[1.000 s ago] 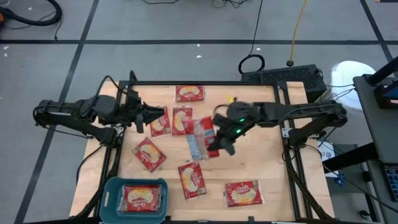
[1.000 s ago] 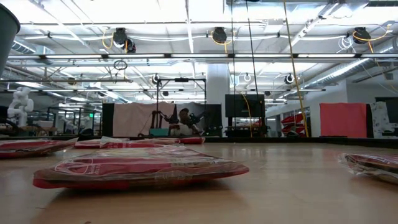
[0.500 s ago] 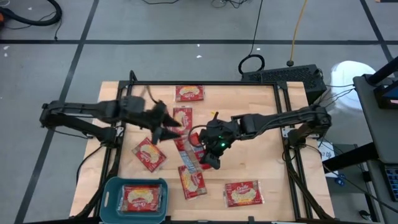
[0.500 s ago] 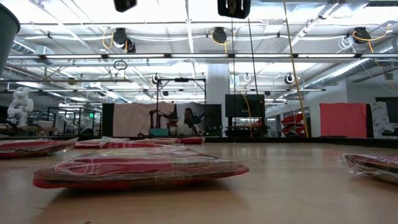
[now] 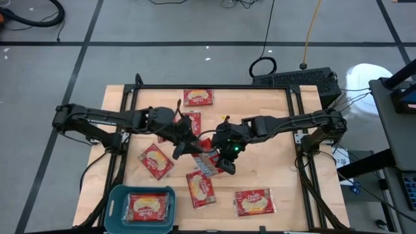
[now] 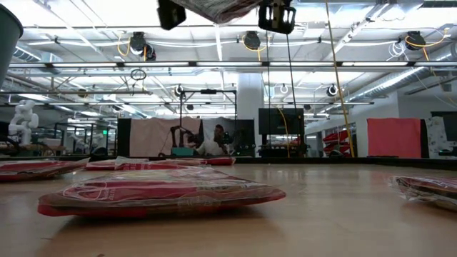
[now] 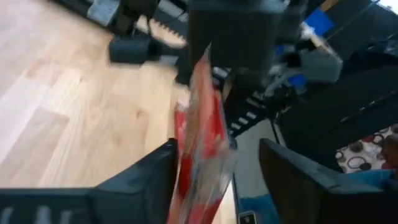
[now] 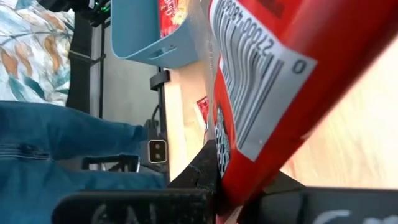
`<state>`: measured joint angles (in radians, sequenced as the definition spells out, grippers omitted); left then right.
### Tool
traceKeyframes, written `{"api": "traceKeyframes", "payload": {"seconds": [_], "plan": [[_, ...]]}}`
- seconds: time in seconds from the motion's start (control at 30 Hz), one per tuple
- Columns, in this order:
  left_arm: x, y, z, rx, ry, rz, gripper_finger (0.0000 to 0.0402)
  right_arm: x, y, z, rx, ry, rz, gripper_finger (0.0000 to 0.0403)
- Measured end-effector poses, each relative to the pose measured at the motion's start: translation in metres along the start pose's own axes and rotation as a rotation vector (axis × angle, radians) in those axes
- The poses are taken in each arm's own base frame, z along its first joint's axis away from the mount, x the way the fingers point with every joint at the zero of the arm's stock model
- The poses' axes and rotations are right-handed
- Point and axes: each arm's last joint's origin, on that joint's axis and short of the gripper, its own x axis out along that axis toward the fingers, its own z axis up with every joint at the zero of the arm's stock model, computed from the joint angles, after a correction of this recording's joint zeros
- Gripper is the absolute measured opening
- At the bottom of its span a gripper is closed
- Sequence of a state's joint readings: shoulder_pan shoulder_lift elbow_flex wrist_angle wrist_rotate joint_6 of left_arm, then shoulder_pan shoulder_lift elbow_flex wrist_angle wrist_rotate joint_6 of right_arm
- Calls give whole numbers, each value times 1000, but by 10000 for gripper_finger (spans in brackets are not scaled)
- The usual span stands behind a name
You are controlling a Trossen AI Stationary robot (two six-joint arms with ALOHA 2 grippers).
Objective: Sort popcorn bags into baskets
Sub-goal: Put the popcorn sachet into the bin
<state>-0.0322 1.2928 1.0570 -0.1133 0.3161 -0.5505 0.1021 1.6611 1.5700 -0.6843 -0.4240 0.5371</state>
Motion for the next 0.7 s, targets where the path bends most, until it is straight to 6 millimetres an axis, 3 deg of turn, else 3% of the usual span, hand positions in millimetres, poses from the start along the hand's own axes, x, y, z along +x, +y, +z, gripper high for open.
{"api": "traceKeyframes", "payload": {"seconds": [0.2,0.43,0.57,0.7], "plan": [[7,5,-1,37,5,15,132,-4,-7,5,5,-15,-6,11],[8,5,-1,197,9,11,22,-5,-8,5,-7,-22,-15,12],[3,3,1,233,-10,11,29,-13,-4,5,-18,-51,-9,39],[-16,-8,8,283,-91,37,26,-43,7,2,-45,-144,-14,101]]}}
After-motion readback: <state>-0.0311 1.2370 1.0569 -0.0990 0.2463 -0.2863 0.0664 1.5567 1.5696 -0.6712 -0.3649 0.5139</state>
